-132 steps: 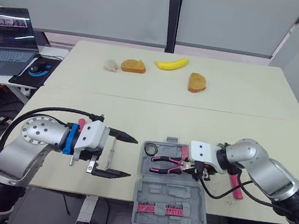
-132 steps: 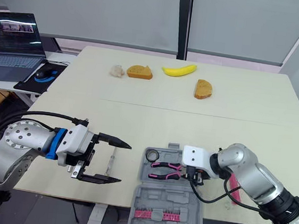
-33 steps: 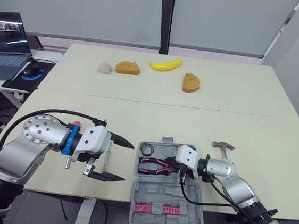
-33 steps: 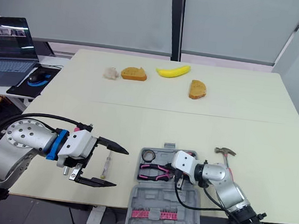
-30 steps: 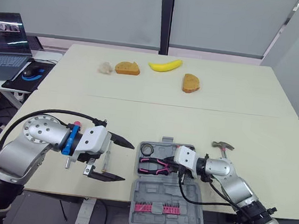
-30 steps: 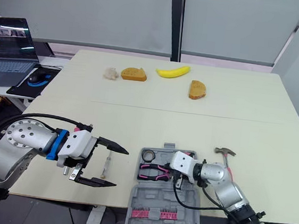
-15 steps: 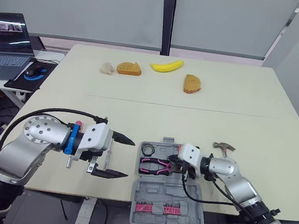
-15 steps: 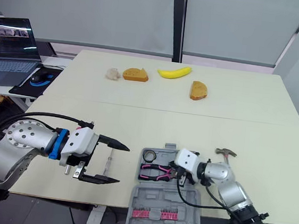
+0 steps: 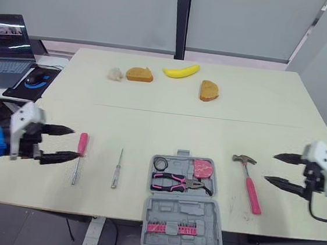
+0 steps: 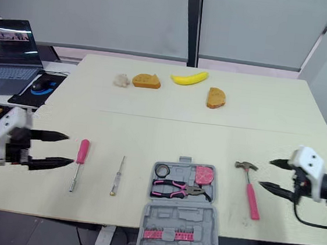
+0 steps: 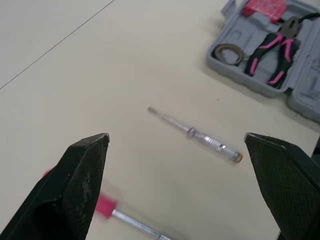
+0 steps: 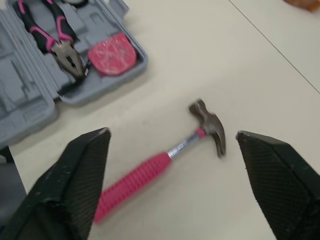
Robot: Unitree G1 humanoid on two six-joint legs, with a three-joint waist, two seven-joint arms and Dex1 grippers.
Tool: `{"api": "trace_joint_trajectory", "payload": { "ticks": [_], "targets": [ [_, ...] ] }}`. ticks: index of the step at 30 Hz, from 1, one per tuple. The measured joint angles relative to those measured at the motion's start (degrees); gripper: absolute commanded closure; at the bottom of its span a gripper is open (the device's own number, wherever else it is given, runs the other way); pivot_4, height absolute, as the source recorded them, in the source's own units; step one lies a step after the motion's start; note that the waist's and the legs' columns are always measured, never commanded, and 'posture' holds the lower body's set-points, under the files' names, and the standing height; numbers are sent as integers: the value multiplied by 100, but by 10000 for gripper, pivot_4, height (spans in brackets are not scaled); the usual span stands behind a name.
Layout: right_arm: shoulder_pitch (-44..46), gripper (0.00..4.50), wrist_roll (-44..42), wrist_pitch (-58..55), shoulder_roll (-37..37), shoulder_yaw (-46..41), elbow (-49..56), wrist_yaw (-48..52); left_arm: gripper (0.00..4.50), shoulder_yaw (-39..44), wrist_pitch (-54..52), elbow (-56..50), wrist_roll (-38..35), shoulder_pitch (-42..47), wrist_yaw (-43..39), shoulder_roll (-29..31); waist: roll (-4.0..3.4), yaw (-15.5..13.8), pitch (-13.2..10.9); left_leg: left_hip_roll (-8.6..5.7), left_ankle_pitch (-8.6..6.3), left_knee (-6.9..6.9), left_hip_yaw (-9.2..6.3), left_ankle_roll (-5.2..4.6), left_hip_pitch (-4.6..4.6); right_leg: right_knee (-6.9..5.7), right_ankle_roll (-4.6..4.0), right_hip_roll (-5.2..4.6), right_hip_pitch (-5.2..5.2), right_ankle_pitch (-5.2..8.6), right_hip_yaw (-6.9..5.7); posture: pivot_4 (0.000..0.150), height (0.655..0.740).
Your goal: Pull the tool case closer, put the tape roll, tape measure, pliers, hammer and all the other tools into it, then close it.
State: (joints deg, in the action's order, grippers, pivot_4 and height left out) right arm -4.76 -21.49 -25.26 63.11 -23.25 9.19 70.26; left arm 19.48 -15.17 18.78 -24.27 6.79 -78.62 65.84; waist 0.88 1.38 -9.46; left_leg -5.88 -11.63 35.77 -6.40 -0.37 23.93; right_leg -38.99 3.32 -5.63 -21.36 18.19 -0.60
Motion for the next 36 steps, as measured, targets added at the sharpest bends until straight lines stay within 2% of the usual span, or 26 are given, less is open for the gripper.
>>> {"api": "trace_joint_trajectory", "payload": {
  "ticks": [4,10,25,27,29,33,36],
  "targets": [
    [-379,416,-2,-5,7,-245,-108,134,0,113,432,1133,238,59,-115,192,-1,6,0,8,-2,-1,9,2,-1,1,-3,0,-3,2,2,1500,7400],
    [-389,416,203,88,9,-233,-343,60,0,49,978,1955,560,393,-232,212,-1,0,0,9,-4,1,10,6,2,1,-4,0,-4,1,2,1500,7400],
    [-219,416,433,188,80,113,-469,-6,0,-142,1119,1774,839,439,-80,165,-1,8,0,12,-5,1,12,8,1,0,-3,1,-5,1,3,1500,7400],
    [-128,4092,529,416,33,268,-429,-112,0,-146,976,1251,806,298,-47,31,-1,6,0,12,-5,2,13,8,2,0,-3,1,-4,1,5,1500,7400],
    [-131,8978,670,691,-104,497,-204,-196,3735,-152,727,414,643,54,58,-228,-1,5,0,13,-6,2,12,9,3,0,-4,1,-4,1,4,1500,7400],
    [-154,22280,832,819,-311,1208,481,-330,15672,-455,33,-1643,353,-630,343,-701,0,3,0,12,-6,7,16,9,18,0,-3,1,3,1,9,1500,7400],
    [-36,28840,1019,807,-473,1703,801,-491,25068,-946,-272,-2705,305,-892,587,-987,1,8,0,16,-6,7,16,9,19,-2,-4,5,7,0,8,1500,7400]
  ]
}}
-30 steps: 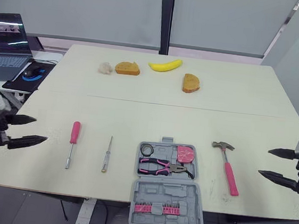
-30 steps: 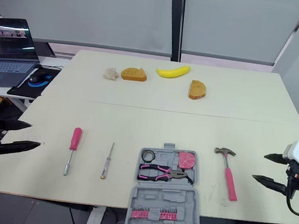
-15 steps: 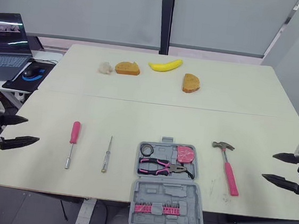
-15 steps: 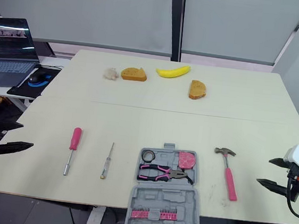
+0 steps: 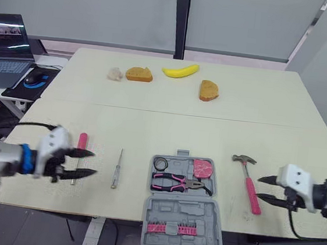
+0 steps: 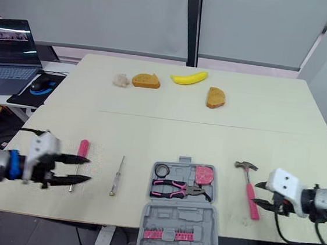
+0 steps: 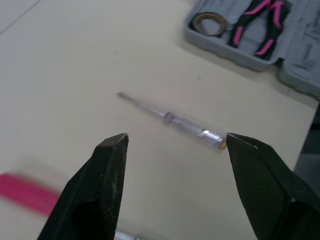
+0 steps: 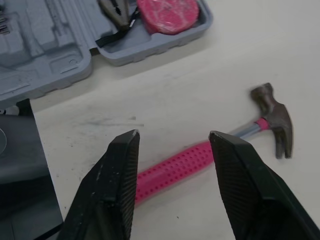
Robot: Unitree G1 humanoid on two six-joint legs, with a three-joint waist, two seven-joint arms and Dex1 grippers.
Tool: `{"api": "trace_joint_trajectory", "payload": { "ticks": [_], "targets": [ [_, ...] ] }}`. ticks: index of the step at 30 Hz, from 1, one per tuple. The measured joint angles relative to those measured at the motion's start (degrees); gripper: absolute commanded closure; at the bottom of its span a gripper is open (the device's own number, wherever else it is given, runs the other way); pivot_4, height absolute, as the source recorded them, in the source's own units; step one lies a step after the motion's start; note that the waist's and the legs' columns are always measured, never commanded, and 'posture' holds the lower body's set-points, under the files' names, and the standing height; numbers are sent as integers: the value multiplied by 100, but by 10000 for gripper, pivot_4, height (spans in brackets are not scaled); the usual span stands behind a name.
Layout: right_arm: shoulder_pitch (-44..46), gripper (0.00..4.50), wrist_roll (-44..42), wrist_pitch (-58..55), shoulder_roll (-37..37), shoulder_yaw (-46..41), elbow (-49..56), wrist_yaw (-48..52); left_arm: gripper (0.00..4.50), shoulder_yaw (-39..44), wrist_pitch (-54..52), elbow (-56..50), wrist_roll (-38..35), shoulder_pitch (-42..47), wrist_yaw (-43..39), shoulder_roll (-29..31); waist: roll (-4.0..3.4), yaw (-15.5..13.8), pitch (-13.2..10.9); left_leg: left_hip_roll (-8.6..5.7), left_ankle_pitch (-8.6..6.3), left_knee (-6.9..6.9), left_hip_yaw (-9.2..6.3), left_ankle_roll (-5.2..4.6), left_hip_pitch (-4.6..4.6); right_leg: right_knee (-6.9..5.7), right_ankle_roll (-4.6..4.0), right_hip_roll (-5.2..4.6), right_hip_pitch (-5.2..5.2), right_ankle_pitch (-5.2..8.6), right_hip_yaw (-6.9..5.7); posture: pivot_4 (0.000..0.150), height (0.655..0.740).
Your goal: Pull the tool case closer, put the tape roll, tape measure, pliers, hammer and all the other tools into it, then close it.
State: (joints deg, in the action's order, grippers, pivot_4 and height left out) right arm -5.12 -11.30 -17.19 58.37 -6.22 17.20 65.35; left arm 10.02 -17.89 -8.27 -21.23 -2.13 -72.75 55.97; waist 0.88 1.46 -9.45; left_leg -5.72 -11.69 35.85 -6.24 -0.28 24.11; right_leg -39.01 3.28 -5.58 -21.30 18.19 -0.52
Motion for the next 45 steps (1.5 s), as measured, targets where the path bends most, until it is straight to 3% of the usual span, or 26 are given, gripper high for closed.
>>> {"api": "trace_joint_trajectory", "payload": {
  "ticks": [6,7,16,25,32,45],
  "targets": [
    [339,42438,522,-114,-379,1090,304,-358,43726,-1006,-307,-961,283,-109,600,-541,2,-23,0,7,0,3,0,1,-2,2,-6,11,6,-3,-2,1500,7400],
    [341,44064,589,-121,-405,1224,317,-397,45000,-1146,-334,-996,339,-113,664,-607,2,-33,0,6,0,4,0,1,-3,2,-6,11,6,-3,-2,1500,7400],
    [435,44580,1013,-158,-698,1854,324,-634,45000,-1882,-81,-784,984,-246,1044,-752,2,-83,0,7,0,3,-1,1,-8,3,-6,12,1,-3,-3,1500,7400],
    [592,44580,1294,-130,-932,2188,36,-776,45000,-2571,-27,-323,1477,292,1404,-1468,5,-145,2,5,0,8,-3,1,-12,3,-5,14,8,-4,-5,1500,7400],
    [687,44580,1523,-140,-1165,2370,-137,-906,45000,-2841,100,323,1746,740,1583,-1937,6,-139,4,6,-1,10,-8,3,-16,2,-4,21,12,-4,-5,1500,7400],
    [911,44580,1692,-419,-1488,2357,-396,-1025,45000,-2882,65,865,1903,1318,1583,-2279,5,-143,11,7,1,15,-16,4,-27,2,-1,30,11,-7,-5,1500,7400]
  ]
}}
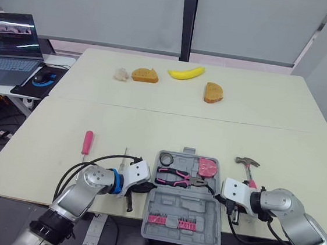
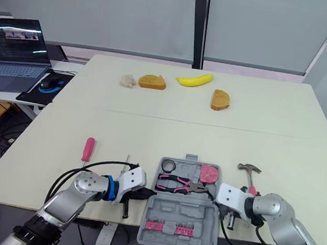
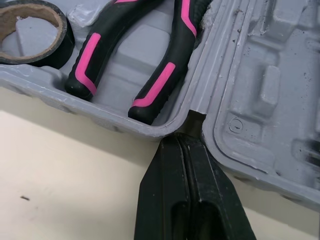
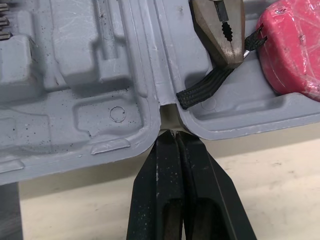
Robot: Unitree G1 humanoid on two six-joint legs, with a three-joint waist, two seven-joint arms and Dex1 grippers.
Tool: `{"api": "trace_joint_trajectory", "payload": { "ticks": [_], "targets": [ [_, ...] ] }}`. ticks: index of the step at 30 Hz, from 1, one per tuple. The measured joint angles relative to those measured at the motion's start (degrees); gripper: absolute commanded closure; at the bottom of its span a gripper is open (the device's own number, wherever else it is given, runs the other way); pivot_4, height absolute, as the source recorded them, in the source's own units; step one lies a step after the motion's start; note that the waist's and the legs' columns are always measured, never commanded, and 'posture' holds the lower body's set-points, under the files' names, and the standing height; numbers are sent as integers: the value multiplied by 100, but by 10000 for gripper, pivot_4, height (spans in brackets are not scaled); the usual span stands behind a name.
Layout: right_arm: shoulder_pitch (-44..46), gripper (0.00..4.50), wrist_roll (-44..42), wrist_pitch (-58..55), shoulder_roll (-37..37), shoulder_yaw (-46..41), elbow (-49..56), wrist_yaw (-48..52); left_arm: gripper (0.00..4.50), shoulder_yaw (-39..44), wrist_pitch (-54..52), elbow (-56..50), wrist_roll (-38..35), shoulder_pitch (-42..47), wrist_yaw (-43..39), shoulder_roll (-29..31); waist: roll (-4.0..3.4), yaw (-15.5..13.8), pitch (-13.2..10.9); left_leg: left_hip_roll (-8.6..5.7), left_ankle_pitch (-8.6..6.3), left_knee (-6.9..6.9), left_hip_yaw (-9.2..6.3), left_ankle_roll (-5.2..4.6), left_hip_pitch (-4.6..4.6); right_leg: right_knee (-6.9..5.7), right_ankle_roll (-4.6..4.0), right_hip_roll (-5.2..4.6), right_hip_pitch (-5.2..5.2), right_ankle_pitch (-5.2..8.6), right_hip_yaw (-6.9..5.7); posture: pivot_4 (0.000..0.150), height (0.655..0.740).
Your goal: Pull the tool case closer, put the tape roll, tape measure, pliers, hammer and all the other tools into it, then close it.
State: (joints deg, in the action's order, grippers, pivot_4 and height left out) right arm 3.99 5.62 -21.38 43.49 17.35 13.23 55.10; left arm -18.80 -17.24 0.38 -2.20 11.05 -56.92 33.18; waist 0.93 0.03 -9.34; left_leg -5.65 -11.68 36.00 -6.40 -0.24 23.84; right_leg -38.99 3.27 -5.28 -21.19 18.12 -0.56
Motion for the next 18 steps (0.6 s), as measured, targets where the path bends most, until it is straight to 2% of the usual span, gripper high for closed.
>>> {"api": "trace_joint_trajectory", "payload": {
  "ticks": [18],
  "targets": [
    [698,44580,48,21,-380,-49,-837,-281,45000,38,580,1079,468,813,166,-422,0,9,0,-2,1,1,1,1,0,-4,0,3,1,-5,-1,1500,7400]
  ]
}}
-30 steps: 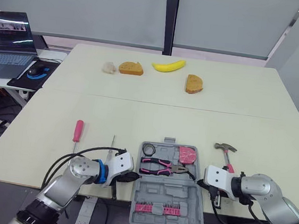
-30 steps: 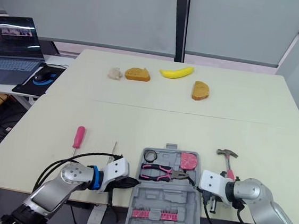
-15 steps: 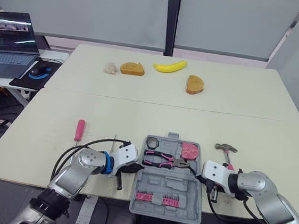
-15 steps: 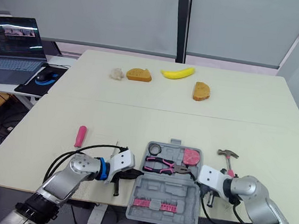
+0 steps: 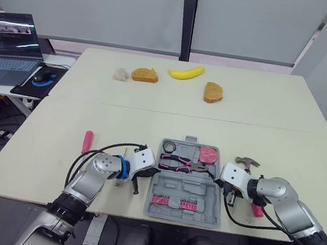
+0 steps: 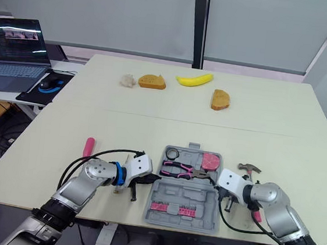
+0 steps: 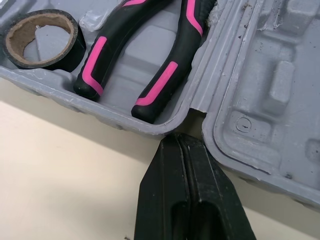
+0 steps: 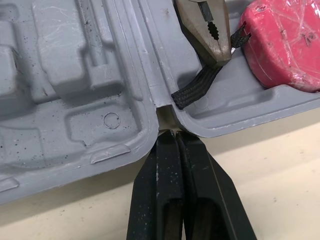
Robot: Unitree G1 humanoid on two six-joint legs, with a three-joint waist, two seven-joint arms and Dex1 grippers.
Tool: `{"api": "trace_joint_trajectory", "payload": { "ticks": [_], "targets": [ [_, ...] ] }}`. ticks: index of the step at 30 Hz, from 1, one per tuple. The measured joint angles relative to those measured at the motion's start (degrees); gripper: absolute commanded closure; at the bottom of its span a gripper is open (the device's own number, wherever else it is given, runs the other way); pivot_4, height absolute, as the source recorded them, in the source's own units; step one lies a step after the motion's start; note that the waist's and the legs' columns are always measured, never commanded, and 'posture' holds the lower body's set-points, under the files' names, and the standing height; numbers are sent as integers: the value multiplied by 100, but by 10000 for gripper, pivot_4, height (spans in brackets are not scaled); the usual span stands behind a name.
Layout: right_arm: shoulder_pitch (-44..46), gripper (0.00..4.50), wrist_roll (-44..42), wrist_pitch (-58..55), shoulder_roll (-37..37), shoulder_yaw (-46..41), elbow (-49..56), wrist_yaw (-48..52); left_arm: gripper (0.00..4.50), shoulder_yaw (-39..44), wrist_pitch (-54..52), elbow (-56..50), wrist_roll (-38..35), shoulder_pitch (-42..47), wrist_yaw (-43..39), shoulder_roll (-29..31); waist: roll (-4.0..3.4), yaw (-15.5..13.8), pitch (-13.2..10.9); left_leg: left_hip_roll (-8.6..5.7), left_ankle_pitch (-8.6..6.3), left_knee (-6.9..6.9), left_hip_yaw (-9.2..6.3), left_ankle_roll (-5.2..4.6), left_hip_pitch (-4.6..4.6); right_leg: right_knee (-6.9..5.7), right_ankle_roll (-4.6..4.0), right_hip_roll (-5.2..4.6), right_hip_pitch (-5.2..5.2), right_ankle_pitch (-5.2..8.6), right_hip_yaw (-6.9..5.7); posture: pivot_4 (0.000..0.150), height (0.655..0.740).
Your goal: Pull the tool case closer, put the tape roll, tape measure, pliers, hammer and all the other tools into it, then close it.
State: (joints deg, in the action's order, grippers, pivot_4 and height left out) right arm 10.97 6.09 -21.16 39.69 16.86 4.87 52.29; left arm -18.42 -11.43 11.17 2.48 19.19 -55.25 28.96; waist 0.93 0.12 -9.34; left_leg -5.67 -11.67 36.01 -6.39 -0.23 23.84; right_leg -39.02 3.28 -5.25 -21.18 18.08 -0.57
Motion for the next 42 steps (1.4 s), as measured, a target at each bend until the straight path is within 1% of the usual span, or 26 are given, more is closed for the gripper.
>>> {"api": "trace_joint_trajectory", "payload": {
  "ticks": [8,24,42],
  "targets": [
    [152,44580,4,159,-75,-2,-255,-59,45000,47,149,267,95,166,99,-98,0,2,0,0,0,1,1,0,0,-2,0,1,1,-1,0,1500,7400],
    [328,44580,197,303,-231,-1,-492,-295,45000,91,228,456,120,267,211,-159,0,5,0,0,0,0,2,0,1,-4,-1,3,1,-2,0,1500,7400],
    [340,44580,229,313,-251,-4,-513,-387,45000,90,364,766,147,472,216,-234,0,5,0,0,0,1,3,0,2,-5,-1,4,2,-2,0,1500,7400]
  ]
}}
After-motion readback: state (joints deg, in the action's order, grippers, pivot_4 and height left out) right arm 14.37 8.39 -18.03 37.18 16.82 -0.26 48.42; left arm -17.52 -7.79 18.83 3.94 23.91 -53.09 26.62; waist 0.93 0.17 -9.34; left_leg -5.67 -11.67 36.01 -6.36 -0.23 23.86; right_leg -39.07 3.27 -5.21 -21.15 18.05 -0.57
